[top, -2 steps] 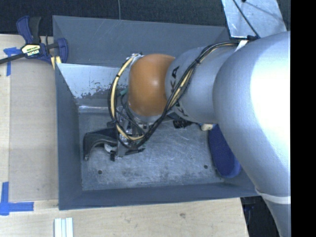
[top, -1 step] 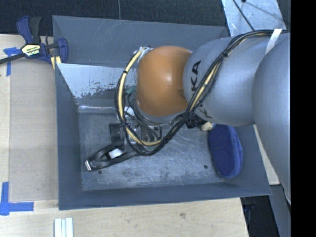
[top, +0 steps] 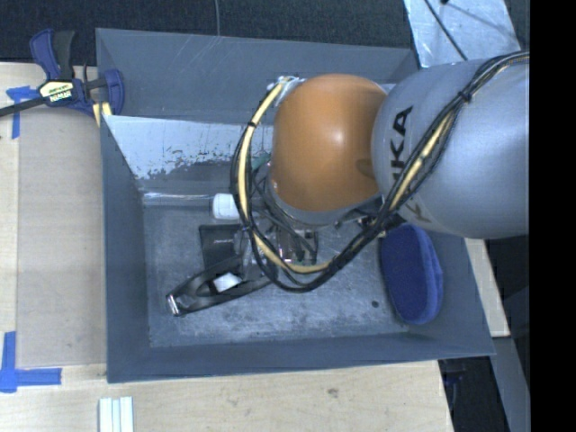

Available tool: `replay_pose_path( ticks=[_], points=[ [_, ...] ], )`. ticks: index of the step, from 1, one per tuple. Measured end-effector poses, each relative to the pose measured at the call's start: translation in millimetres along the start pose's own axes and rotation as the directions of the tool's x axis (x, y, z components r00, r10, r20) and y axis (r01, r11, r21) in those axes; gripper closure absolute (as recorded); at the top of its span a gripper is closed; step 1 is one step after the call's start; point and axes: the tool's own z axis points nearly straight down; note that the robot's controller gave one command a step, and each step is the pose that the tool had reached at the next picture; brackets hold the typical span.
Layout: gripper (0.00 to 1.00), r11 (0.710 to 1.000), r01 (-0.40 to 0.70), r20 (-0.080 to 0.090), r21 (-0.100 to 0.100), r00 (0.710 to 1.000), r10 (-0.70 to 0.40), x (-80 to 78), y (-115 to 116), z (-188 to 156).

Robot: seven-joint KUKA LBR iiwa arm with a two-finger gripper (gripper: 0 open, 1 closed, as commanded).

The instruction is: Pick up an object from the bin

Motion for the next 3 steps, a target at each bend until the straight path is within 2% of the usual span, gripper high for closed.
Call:
replay_pose_path(
  ticks=[1, 2, 3],
  points=[
    [1.00, 0.999, -0.050, 0.005, -0.002, 0.999, 0.050, -12.2, 20, 83],
    [1.00, 1.000, -0.027, -0.002, -0.005, 1.000, 0.027, -13.9, 12, 83],
    [1.00, 1.000, -0.012, 0.000, -0.001, 1.000, 0.012, 17.3, 22, 35]
  ],
)
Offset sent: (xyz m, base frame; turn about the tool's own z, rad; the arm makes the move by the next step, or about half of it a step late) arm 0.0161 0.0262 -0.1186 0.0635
